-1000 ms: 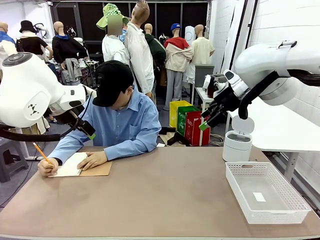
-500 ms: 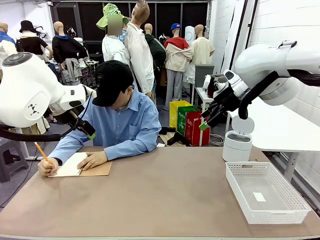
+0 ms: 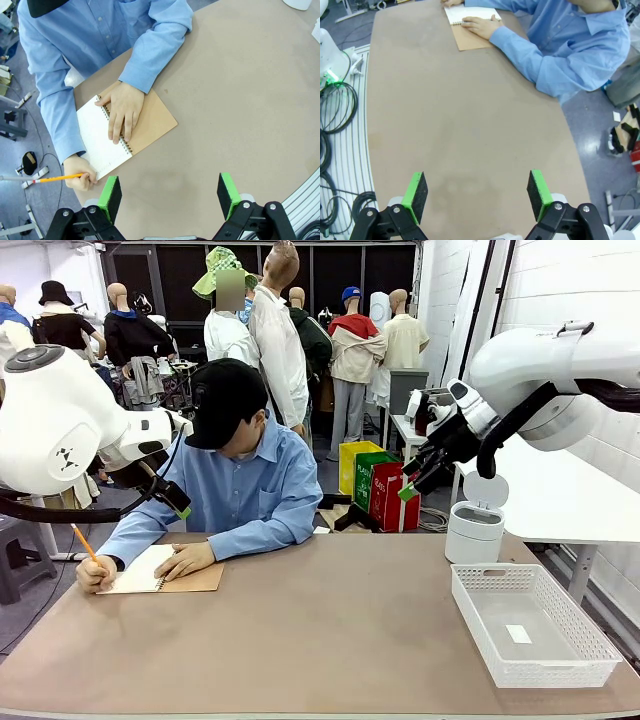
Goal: Sort the paper based on its condition.
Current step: If a person hands you a paper, place it in the Organizing basket , and if it's crumpled, put it in the Trash can.
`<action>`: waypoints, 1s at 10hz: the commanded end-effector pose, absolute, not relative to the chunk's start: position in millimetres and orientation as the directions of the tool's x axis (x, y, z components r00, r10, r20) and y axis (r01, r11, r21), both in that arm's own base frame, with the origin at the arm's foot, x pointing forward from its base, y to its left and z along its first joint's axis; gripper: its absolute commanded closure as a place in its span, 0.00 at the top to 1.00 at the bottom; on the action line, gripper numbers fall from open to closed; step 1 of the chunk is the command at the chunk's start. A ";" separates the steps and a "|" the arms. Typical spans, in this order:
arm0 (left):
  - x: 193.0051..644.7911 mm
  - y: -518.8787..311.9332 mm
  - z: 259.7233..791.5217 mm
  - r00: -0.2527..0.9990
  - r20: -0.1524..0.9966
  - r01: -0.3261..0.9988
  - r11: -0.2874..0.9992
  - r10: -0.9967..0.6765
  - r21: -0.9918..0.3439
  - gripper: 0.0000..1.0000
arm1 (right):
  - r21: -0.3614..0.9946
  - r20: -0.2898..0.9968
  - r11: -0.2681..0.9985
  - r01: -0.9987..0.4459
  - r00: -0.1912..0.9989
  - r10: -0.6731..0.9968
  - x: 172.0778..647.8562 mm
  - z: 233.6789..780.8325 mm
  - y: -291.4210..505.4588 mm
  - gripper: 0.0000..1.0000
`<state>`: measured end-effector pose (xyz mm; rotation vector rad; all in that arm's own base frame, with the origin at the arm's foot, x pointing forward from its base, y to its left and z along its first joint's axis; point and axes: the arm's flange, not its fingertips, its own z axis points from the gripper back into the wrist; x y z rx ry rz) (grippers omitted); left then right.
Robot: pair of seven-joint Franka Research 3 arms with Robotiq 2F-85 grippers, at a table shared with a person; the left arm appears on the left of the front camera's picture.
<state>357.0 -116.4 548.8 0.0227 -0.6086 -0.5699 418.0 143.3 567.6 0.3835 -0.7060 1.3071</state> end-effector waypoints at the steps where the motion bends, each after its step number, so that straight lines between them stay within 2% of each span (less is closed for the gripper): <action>1: 357.0 -115.9 549.1 0.672 0.536 0.500 0.847 -0.511 0.181 1.00 | -0.115 0.676 0.240 -0.964 0.100 0.730 418.0 567.6 143.4 1.00; 10: 357.0 -115.9 549.1 0.672 0.536 0.500 0.847 -0.511 0.181 1.00 | -0.115 0.676 0.240 -0.964 0.100 0.730 418.0 567.6 143.4 1.00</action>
